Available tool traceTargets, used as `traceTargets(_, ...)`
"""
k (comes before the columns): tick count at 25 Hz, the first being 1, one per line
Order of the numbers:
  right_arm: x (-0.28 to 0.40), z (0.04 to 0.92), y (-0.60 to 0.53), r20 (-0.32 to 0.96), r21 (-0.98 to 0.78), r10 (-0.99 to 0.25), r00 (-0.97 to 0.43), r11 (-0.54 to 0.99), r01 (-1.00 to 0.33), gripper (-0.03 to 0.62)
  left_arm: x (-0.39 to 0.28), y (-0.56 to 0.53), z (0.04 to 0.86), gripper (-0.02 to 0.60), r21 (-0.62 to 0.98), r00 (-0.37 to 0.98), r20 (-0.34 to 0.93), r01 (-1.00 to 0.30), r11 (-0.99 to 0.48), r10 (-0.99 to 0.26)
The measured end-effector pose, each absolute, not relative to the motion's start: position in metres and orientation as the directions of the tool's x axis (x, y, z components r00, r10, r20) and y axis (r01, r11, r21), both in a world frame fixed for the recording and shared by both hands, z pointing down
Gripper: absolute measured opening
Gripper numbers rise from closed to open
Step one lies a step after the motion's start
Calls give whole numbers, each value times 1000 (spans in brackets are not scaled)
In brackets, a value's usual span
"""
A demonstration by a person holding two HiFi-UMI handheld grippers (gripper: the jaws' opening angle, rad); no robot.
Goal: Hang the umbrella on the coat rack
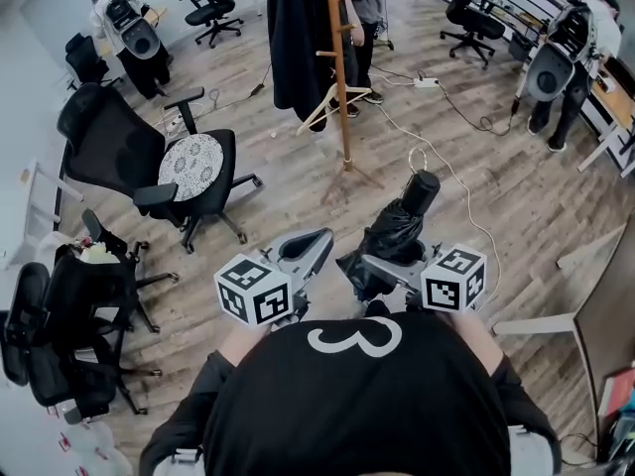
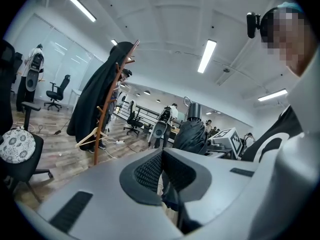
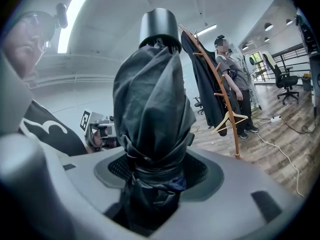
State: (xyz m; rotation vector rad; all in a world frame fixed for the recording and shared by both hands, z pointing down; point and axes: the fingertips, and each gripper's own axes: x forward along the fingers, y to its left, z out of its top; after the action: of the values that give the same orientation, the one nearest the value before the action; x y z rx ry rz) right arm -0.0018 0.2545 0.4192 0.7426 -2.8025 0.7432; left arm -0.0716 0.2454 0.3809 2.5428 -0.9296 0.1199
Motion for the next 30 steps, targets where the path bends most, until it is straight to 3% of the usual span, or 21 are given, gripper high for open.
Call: traceTargets(30, 97, 419, -4, 259, -428, -349, -900, 795, -431, 275, 36, -16, 379, 15, 336, 738, 235, -672, -660, -632)
